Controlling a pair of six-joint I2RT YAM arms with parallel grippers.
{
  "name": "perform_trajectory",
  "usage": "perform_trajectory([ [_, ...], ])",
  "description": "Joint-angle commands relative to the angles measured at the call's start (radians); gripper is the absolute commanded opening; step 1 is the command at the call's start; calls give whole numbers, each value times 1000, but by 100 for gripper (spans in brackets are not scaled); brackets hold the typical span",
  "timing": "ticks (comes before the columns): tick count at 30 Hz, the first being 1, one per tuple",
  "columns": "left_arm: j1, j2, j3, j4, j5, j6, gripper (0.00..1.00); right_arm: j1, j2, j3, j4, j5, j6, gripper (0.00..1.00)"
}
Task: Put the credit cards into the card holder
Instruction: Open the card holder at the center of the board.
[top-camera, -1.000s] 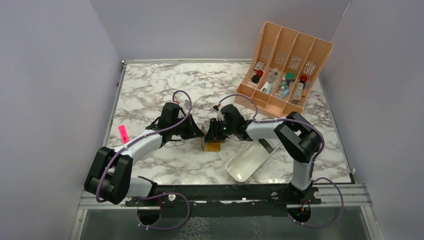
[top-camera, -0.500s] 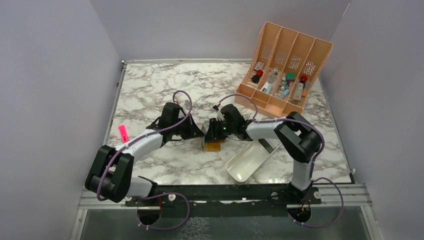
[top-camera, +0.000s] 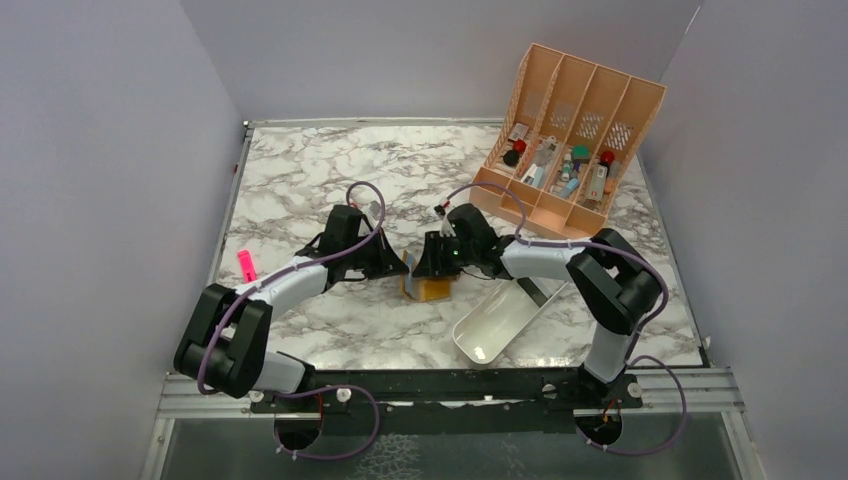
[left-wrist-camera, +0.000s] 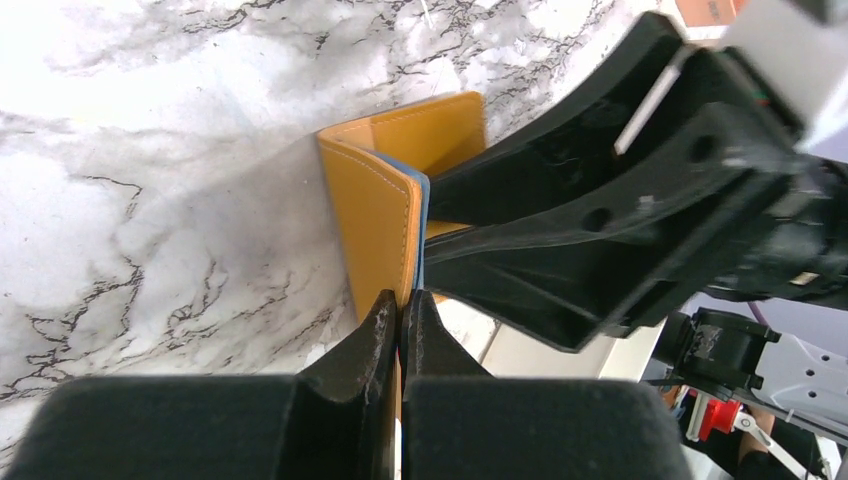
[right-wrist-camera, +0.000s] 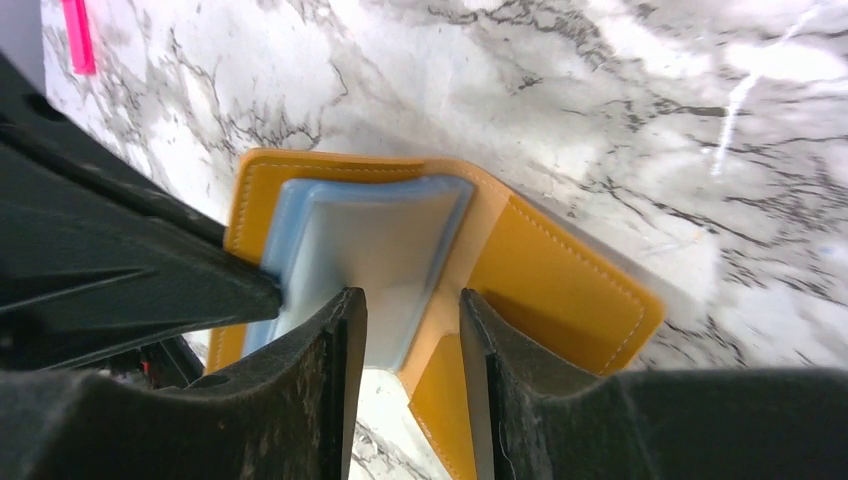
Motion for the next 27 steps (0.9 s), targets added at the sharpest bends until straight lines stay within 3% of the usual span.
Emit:
perform_trajectory([
  [1, -9, 21, 12, -10, -5, 13, 0, -13, -95, -16, -33, 70, -24, 45],
  [20, -9, -88, 102, -158, -82, 38, 0, -13, 11, -2, -22, 95, -32, 34],
  [27, -9, -28, 54, -38, 35, 8, 0, -13, 73, 12, -5, 69, -28, 32],
])
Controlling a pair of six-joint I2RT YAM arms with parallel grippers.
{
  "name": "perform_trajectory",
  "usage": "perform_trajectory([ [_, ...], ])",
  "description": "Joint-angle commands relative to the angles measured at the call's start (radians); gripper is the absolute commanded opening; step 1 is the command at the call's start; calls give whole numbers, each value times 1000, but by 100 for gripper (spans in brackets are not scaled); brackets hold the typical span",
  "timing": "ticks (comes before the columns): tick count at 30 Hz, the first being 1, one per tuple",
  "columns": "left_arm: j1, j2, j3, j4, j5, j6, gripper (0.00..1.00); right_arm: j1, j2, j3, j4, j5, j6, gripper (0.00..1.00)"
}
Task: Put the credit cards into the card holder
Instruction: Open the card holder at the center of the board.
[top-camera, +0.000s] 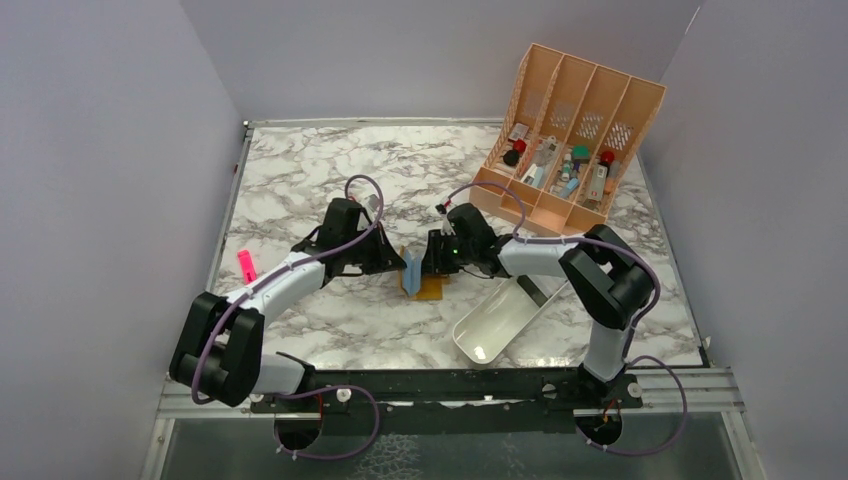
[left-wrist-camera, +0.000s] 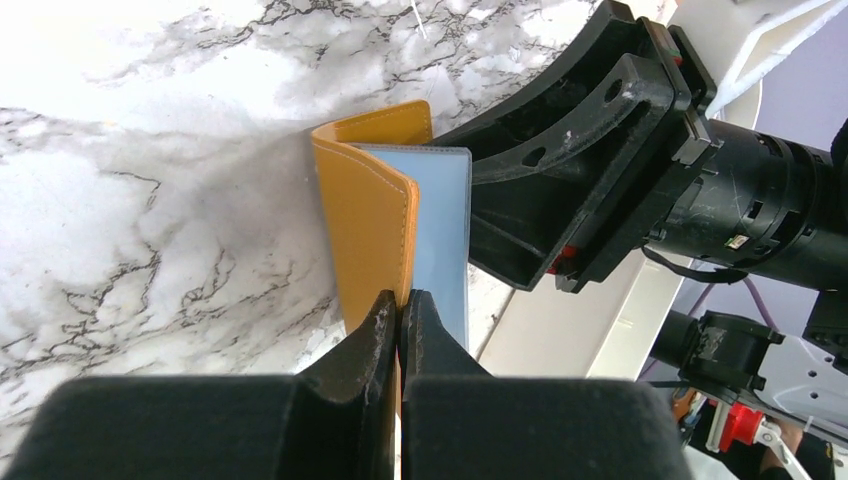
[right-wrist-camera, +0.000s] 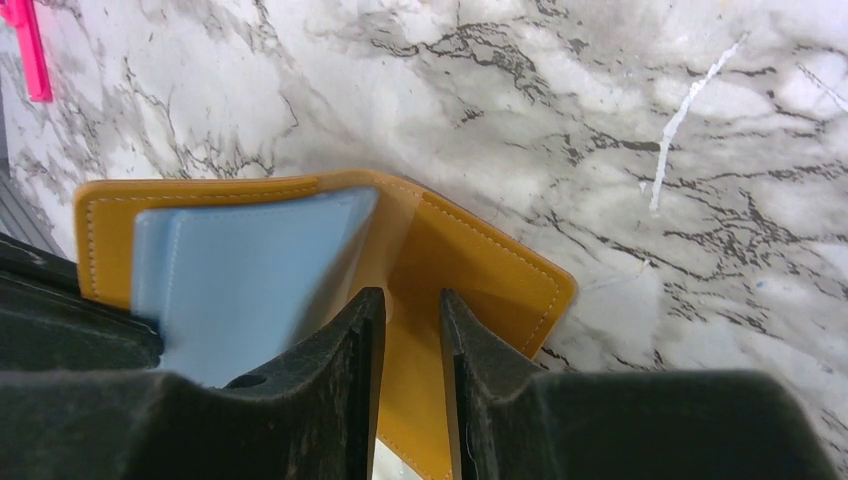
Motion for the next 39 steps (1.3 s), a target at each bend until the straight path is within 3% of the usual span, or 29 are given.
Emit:
perform_trajectory([
  [1, -5, 26, -24, 113, 80, -25, 0, 0, 58, 9, -7, 3, -9, 32],
  [9, -6, 64, 24, -39, -91, 26, 0, -6, -35, 0, -89, 88, -40, 35],
  [14, -5, 57, 34, -58, -111, 29, 0, -10, -158, 9, -174, 150, -67, 38],
  [20, -5, 66, 47, -56, -90, 31, 0, -10, -236, -6, -130, 26, -38, 39],
  [27, -5, 64, 67, -56, -56, 25, 0, 6, -216, -11, -14, -130, 29, 39],
  [32, -9, 29, 167, -208, -219, 74, 0, 8, -217, 10, -56, -86, 21, 44],
  [39, -45, 45, 202, -255, -269, 74, 0, 8, -252, -47, 66, -153, 91, 43],
])
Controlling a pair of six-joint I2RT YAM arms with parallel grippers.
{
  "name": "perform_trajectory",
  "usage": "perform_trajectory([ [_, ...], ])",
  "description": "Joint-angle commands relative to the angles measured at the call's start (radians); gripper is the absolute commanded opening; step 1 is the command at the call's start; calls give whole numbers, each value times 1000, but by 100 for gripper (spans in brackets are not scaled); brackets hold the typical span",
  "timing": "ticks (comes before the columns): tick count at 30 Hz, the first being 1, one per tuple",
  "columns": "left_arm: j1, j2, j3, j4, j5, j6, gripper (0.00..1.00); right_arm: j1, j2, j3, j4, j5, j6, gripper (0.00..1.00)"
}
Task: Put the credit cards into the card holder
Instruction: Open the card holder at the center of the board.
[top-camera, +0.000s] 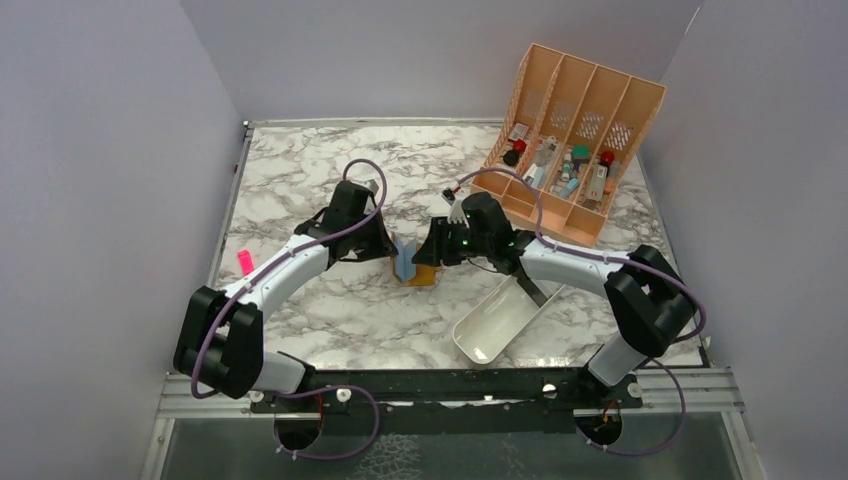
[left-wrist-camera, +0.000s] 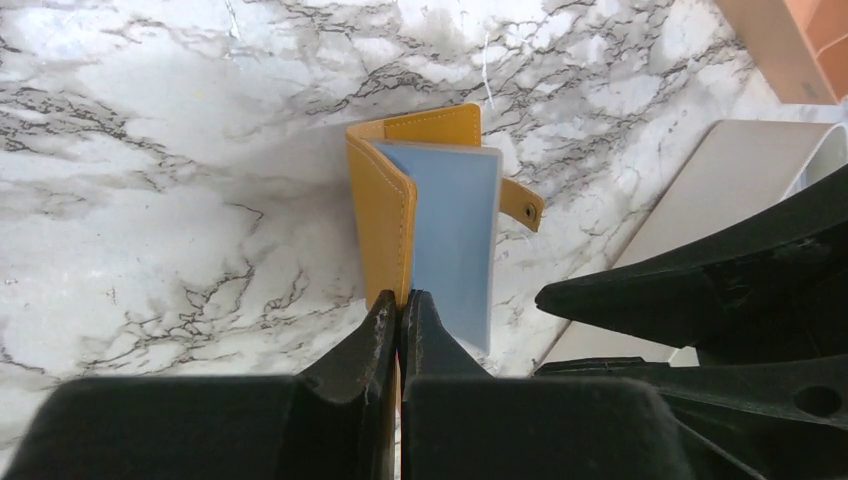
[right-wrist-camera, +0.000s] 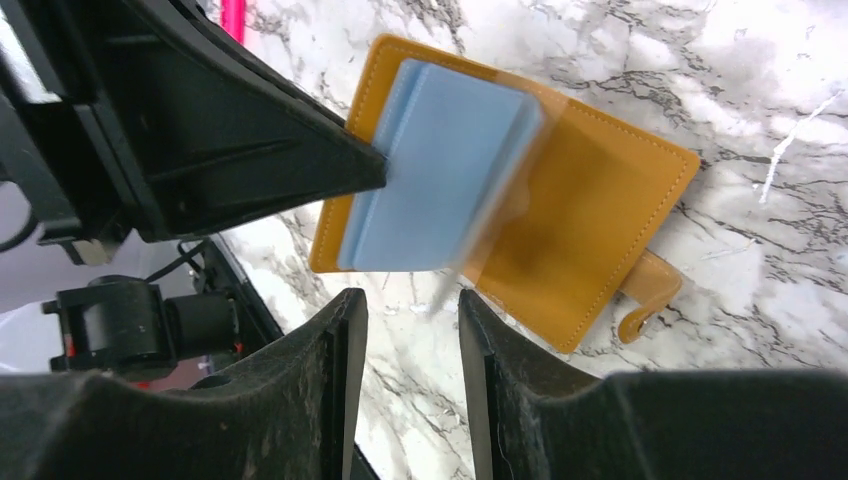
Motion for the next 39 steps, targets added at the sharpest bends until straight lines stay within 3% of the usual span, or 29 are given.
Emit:
perform_trajectory([
  [1, -48, 5, 33, -67, -91, 15, 0, 5, -24, -38, 122, -77, 71, 43],
  [4, -84, 28, 58, -92, -124, 16, 0, 4, -2, -37, 141, -101, 85, 42],
  [12, -72, 8, -7, 35, 10, -57, 0, 3, 94, 19, 59, 12, 9, 37],
  [15, -36, 9, -39, 62, 45, -63, 0, 3, 158, 84, -59, 120, -71, 34],
  [18, 18, 4, -104, 128, 116, -78, 0, -1, 209, 80, -53, 125, -93, 31],
  [26, 126, 3, -135, 58, 17, -6, 33, -1, 279, 75, -81, 179, -99, 27],
  [33, 127, 8, -128, 48, 28, 13, 46, -1, 248, 65, -61, 128, -96, 27],
  [39, 128, 9, -142, 114, 169, -3, 56, 0, 218, 66, -48, 96, -90, 27],
])
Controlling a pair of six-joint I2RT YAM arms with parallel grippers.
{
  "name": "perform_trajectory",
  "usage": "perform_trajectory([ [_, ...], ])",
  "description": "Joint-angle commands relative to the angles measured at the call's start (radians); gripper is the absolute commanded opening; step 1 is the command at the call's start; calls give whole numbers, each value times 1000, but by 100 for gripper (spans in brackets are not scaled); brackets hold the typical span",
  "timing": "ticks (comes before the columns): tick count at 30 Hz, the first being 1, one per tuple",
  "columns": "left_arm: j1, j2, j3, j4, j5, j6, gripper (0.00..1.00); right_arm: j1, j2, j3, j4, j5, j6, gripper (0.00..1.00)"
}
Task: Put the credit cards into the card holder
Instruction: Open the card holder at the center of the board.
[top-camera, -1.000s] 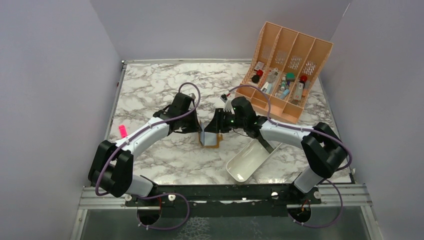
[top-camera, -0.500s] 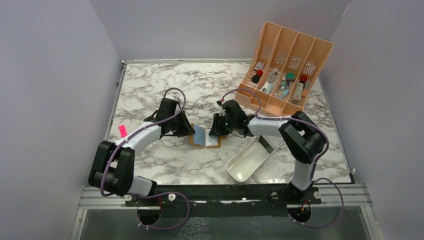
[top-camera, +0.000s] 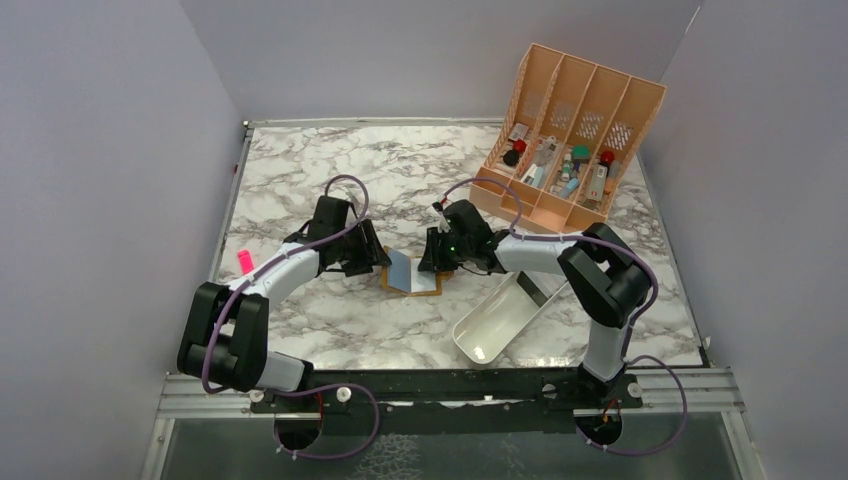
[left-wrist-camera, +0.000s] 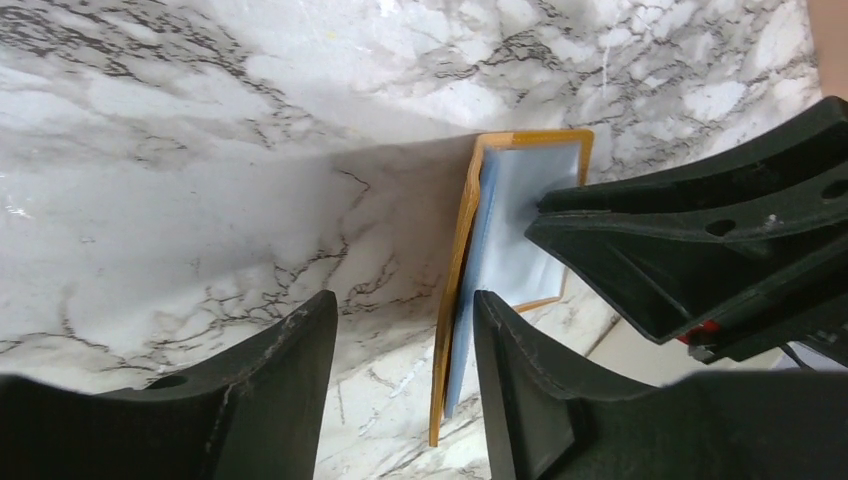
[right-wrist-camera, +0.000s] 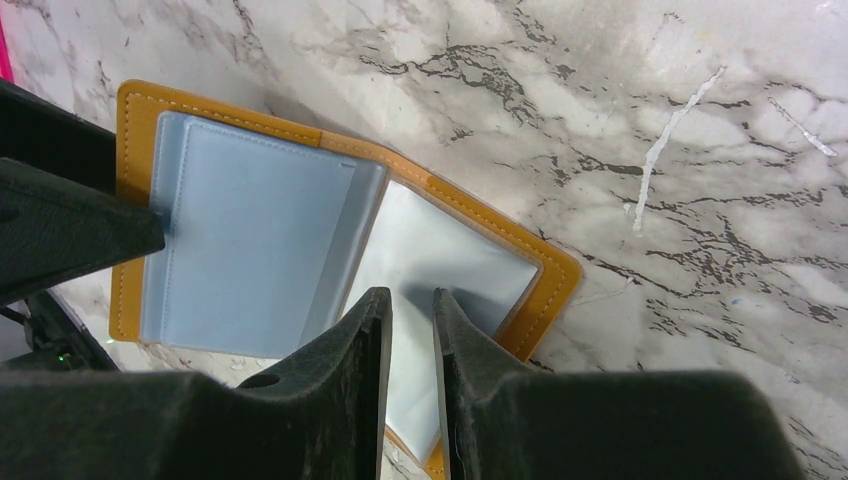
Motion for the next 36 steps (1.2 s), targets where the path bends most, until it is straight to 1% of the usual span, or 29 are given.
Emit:
perform_trajectory([
  [1, 2, -14, -9, 73, 122, -10, 58, 2, -25, -5, -23, -28, -15, 28],
  [4, 2, -9, -25, 129, 178, -24, 64, 3, -15, 1, -3, -66, -7, 27],
  [7, 2, 4, -39, 181, 231, -39, 66, 3, -6, 12, -3, -101, -3, 27],
  [9, 2, 15, -44, 190, 229, -40, 66, 3, -10, 14, -6, -105, -3, 27],
  [12, 2, 34, -43, 164, 173, -33, 65, 3, -20, 18, -23, -92, -7, 27],
  [14, 2, 40, -33, 122, 113, -24, 60, 3, -18, 23, -45, -71, -14, 27],
  [16, 2, 32, -33, 98, 54, -18, 53, 3, -12, 22, -61, -45, -17, 27],
  [21, 4, 21, -58, 83, -54, -13, 30, 3, 5, -1, -75, 25, -27, 27],
  [23, 4, 30, -71, 82, -109, -18, 26, 3, 8, -15, -78, 48, -29, 27],
  [25, 4, 46, -83, 81, -162, -21, 26, 3, 10, -24, -79, 61, -28, 27],
  [27, 4, 69, -87, 83, -181, -21, 26, 3, 8, -31, -76, 67, -27, 27],
  [30, 4, 77, -86, 82, -199, -20, 35, 3, 6, -34, -77, 65, -30, 27],
  [33, 2, 42, -86, 74, -232, -18, 37, 3, -7, -32, -77, 59, -30, 27],
  [36, 2, 4, -74, 63, -219, -22, 43, 3, -22, -24, -84, 43, -29, 27],
])
